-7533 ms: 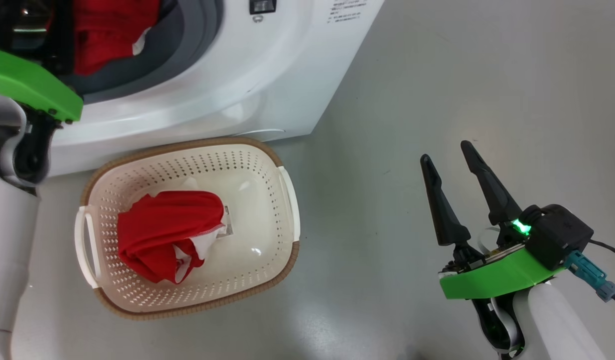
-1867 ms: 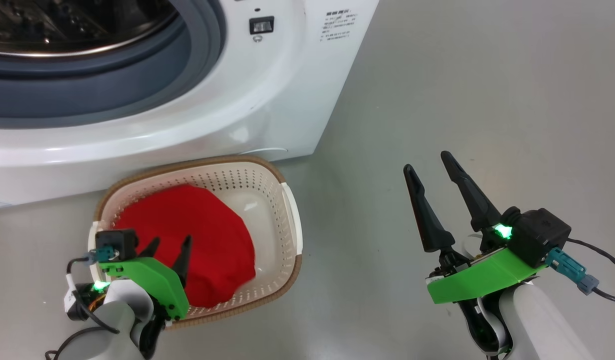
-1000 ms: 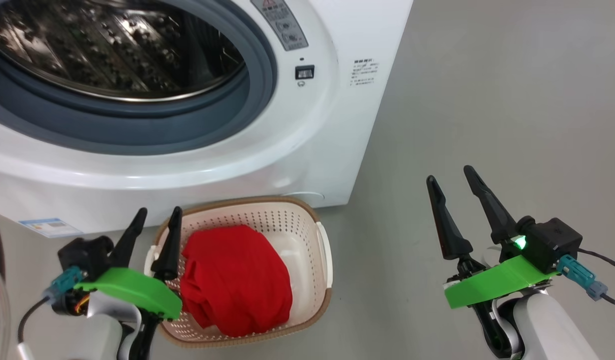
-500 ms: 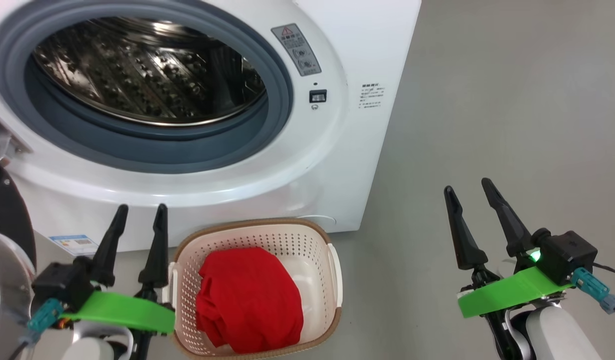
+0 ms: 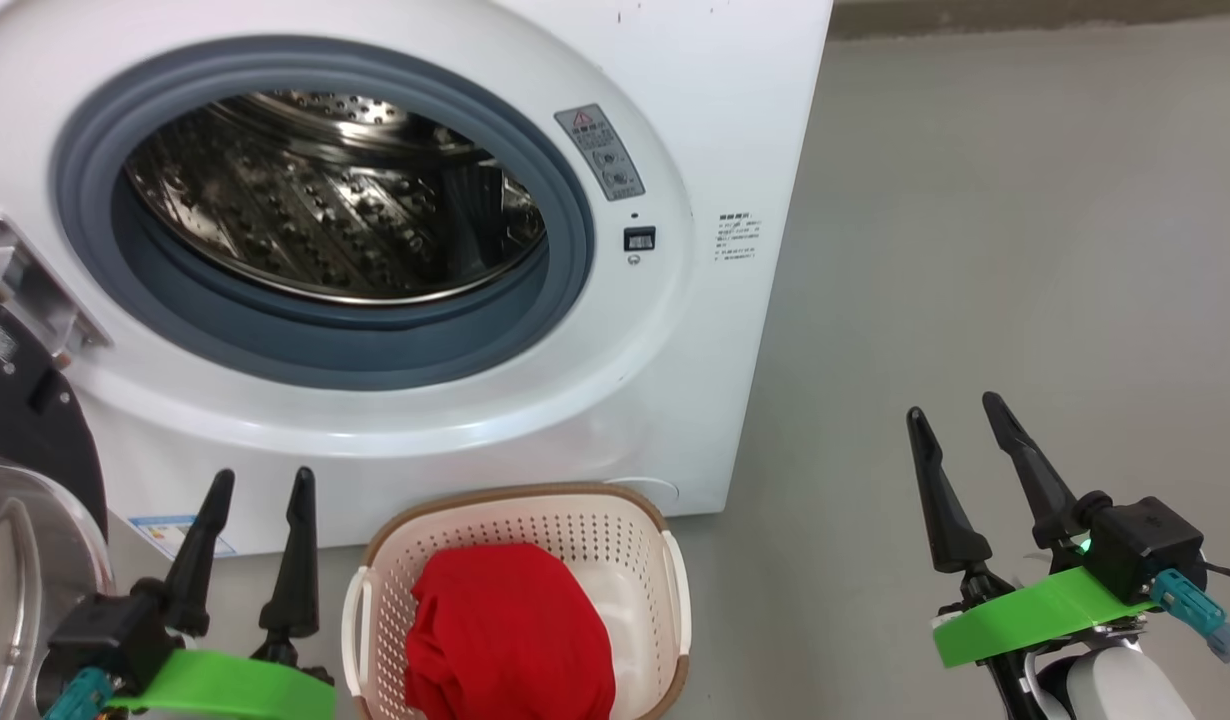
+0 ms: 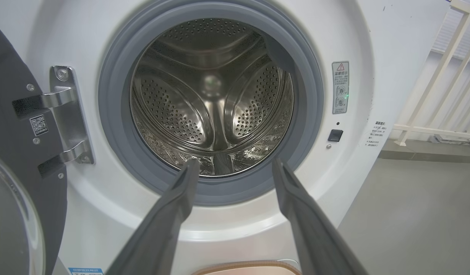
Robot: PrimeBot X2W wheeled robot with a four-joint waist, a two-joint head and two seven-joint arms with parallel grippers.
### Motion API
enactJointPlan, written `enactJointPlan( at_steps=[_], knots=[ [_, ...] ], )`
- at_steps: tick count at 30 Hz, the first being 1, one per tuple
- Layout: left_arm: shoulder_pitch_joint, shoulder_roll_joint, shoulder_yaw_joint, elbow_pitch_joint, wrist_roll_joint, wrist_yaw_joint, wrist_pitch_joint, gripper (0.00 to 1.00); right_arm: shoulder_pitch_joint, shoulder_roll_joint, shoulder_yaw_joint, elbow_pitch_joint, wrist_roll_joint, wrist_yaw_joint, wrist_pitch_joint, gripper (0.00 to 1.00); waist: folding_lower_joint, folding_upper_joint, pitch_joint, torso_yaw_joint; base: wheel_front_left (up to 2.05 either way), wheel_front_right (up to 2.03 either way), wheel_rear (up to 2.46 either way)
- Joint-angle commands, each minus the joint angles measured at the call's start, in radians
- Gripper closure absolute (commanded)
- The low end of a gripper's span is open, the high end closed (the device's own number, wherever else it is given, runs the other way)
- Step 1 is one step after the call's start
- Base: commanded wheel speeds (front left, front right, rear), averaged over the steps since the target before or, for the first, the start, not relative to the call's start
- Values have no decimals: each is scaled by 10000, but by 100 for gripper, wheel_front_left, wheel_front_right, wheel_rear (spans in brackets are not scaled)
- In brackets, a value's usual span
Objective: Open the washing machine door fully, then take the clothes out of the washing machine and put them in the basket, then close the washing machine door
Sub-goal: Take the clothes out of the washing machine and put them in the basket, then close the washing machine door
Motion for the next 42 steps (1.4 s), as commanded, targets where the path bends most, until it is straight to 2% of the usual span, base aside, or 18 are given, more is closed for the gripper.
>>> enactJointPlan(
  at_steps=[1,17,31,42],
  knots=[
    [72,212,313,-396,10,-52,-91,0,-46,1,116,-304,-133,65,-63,0,0,0,-277,28,0,0,0],
    [893,186,743,-1173,92,-53,-91,0,505,1,-230,-479,-327,65,-63,0,0,0,-643,-23,0,0,0],
    [906,228,780,-1130,416,-53,-91,0,520,1,-214,-387,-260,65,-63,0,0,0,-717,-26,-4,4,0],
    [868,129,731,-935,578,-53,-91,0,540,1,-233,-324,-326,65,-63,0,0,0,-837,-34,-124,124,0]
  ],
)
